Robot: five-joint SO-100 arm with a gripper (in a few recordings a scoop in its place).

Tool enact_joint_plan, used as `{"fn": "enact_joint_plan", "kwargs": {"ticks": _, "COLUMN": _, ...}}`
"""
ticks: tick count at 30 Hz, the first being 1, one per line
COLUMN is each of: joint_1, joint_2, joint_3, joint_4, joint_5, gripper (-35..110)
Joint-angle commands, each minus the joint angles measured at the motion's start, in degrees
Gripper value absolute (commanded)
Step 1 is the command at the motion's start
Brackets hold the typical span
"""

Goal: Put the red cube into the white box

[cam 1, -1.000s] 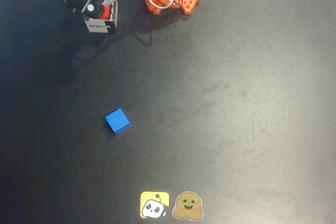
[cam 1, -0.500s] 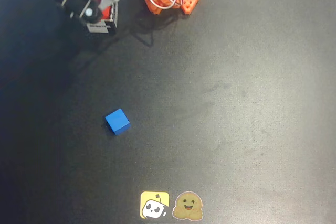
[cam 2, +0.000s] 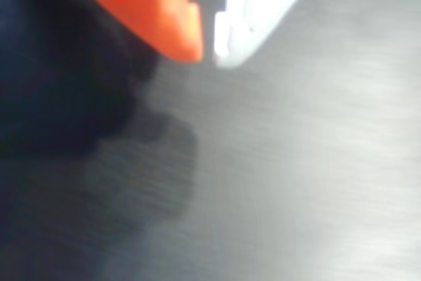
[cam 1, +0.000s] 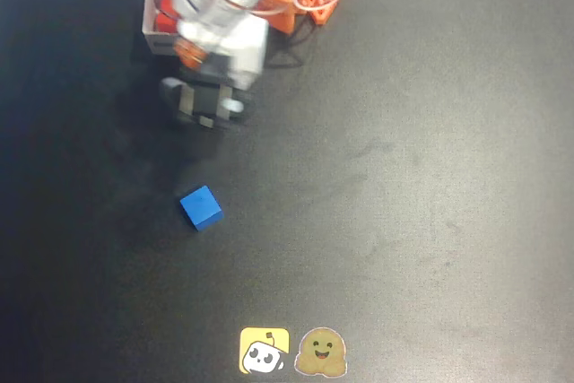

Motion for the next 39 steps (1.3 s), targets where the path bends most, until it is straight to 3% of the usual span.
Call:
{"fn": "enact_joint_plan", "kwargs": {"ticks": 1, "joint_1": -7.38, "joint_2": 0.18, "joint_3": -2.46, "joint_4": 0.35, "joint_5": 3.78, "gripper": 0}}
{"fn": "enact_joint_plan", "kwargs": {"ticks": 11, "joint_1": -20.39, "joint_2": 6.68, "joint_3": 2.9, "joint_4": 1.85, "joint_5": 7.82, "gripper": 0}}
{"fn": "enact_joint_plan", "kwargs": {"ticks": 26, "joint_1": -20.65, "joint_2": 37.62, "joint_3": 20.39, "joint_4": 11.07, "joint_5": 6.15, "gripper": 0}}
{"fn": "enact_joint_plan", "kwargs": {"ticks": 39, "joint_1": -19.78, "joint_2": 43.51, "joint_3": 31.73, "joint_4": 2.81, "joint_5": 6.06, "gripper": 0}}
